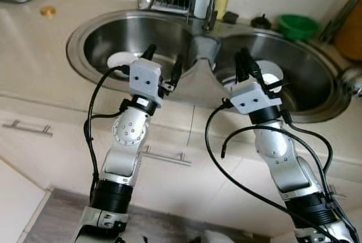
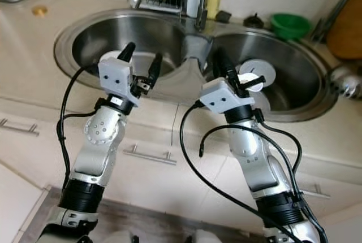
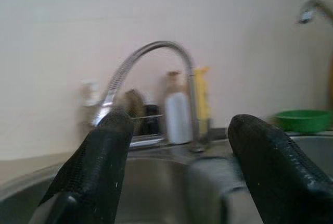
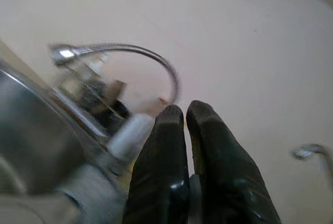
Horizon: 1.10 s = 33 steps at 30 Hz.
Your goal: Kitchen organization
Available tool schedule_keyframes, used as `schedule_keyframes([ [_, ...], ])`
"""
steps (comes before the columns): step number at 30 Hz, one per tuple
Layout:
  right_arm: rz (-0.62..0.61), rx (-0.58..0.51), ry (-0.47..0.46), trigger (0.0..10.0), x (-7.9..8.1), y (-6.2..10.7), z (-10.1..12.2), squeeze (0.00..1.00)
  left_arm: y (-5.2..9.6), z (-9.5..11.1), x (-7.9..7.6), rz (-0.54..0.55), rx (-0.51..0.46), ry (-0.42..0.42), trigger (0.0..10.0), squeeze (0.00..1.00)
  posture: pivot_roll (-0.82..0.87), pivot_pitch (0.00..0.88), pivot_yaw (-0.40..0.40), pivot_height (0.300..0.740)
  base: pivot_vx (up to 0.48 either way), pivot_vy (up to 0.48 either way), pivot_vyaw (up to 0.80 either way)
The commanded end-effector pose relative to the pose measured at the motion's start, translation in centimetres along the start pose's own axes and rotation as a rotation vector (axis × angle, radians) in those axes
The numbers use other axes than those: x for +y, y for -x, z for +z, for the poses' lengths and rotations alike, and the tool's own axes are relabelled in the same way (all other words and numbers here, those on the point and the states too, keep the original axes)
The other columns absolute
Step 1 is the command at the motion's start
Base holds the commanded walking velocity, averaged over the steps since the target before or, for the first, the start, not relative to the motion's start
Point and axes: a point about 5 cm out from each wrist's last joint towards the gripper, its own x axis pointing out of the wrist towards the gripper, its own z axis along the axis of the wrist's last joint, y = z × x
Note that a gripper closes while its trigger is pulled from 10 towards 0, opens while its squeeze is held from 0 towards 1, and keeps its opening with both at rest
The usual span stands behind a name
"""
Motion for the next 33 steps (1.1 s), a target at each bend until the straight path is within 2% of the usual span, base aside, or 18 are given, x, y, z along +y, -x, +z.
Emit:
schedule_keyframes([
  [1,-0.006,0.021,-0.043,10.0,-0.3,-0.2,-0.2,0.00,0.0,0.1,0.0,-0.002,-0.003,-0.002,10.0,0.00,0.02,0.000,-0.082,0.740,0.296,0.000,0.00],
  [5,0.000,0.029,-0.065,10.0,-0.3,-0.3,-0.3,0.00,-0.1,0.1,0.0,-0.003,-0.003,-0.002,10.0,0.00,0.02,0.000,-0.082,0.740,0.296,0.000,-0.60],
  [8,0.004,0.017,-0.036,10.0,-0.2,-0.2,-0.2,0.00,-0.1,0.1,-0.1,-0.005,-0.001,-0.003,10.0,0.00,0.02,0.000,-0.082,0.740,0.282,0.000,-0.53],
  [10,0.001,0.064,-0.099,10.0,0.0,-0.2,-0.7,0.00,-0.1,0.1,-0.1,-0.007,-0.001,-0.003,10.0,0.00,0.02,0.000,-0.084,0.740,0.120,0.000,0.00],
  [18,0.050,0.116,-0.171,10.0,0.6,0.0,-1.3,0.00,-0.1,0.0,-0.1,-0.007,0.002,-0.002,10.0,0.00,0.02,0.000,-0.084,0.740,0.000,0.000,0.00],
  [21,0.071,0.175,-0.270,10.0,1.2,-0.1,-1.8,0.00,-0.2,0.0,-0.3,-0.013,0.004,0.001,10.0,0.00,0.02,0.000,-0.080,0.740,0.000,0.000,0.00],
  [25,0.090,0.212,-0.301,10.0,1.4,-1.2,-2.6,0.00,-0.3,-0.1,-0.4,-0.016,0.003,0.002,10.0,0.00,0.02,0.000,-0.079,0.740,0.000,0.000,0.00],
  [27,0.082,0.258,-0.352,10.0,1.4,-1.9,-3.3,0.00,-0.3,0.0,-0.4,-0.015,0.001,0.002,10.0,0.00,0.02,0.000,-0.080,0.740,0.000,0.000,0.00],
  [29,0.088,0.404,-0.440,10.0,1.8,-3.0,-5.2,0.00,-0.4,0.0,-0.3,-0.009,-0.004,0.000,10.0,0.00,0.03,0.000,-0.087,0.740,0.000,0.000,0.00],
  [33,0.075,0.476,-0.477,10.0,1.8,-3.6,-6.3,0.00,-0.4,0.0,-0.3,-0.007,-0.005,-0.001,10.0,0.00,0.04,0.000,-0.091,0.740,0.000,0.000,0.00],
])
